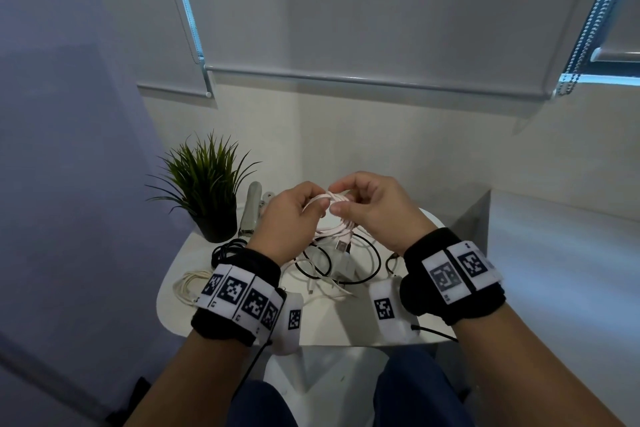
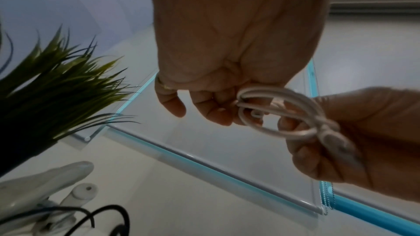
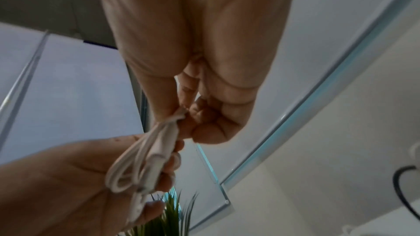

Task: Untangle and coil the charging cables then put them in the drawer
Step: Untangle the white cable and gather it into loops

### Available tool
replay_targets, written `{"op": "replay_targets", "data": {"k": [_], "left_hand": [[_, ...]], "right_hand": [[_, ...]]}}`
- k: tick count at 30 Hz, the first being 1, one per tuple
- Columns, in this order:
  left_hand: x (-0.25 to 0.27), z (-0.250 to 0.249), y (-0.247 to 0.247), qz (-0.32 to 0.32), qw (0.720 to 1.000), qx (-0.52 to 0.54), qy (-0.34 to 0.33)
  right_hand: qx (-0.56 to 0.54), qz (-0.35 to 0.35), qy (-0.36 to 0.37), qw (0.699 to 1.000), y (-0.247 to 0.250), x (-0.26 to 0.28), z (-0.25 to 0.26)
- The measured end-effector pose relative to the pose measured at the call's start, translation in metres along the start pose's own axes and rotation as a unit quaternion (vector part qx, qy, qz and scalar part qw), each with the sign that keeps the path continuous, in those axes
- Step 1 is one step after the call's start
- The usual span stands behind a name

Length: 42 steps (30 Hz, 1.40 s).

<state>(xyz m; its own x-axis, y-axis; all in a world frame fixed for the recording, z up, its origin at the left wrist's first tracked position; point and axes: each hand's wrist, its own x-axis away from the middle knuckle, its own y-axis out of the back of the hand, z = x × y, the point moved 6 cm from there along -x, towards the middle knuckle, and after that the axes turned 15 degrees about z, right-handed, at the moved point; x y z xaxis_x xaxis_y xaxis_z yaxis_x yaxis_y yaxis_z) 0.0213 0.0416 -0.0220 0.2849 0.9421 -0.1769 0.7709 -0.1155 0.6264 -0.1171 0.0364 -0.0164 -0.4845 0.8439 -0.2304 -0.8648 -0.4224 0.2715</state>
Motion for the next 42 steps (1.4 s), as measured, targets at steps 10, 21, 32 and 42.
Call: {"op": "replay_targets", "data": {"k": [10,21,32,42], "left_hand": [[0.002,0.013,-0.016,0.068,0.964,0.258,0.003],[0.004,0.015,-0.024,0.117,0.932,0.343,0.012],[0.006,0.013,-0.024,0.145,0.950,0.273,0.046],[0.016,-0.009,0.000,-0.065,0.986,-0.128,-0.082]], "right_hand": [[0.049,-0.019,-0.009,0.999,0.003,0.001,0.001],[0.077,0.006,0.011,0.997,-0.001,0.000,0.006],[0.087,0.010,-0.003,0.996,0.002,-0.002,0.000],[0.095,-0.012,-0.030,0.995,0.011,-0.005,-0.014]]}}
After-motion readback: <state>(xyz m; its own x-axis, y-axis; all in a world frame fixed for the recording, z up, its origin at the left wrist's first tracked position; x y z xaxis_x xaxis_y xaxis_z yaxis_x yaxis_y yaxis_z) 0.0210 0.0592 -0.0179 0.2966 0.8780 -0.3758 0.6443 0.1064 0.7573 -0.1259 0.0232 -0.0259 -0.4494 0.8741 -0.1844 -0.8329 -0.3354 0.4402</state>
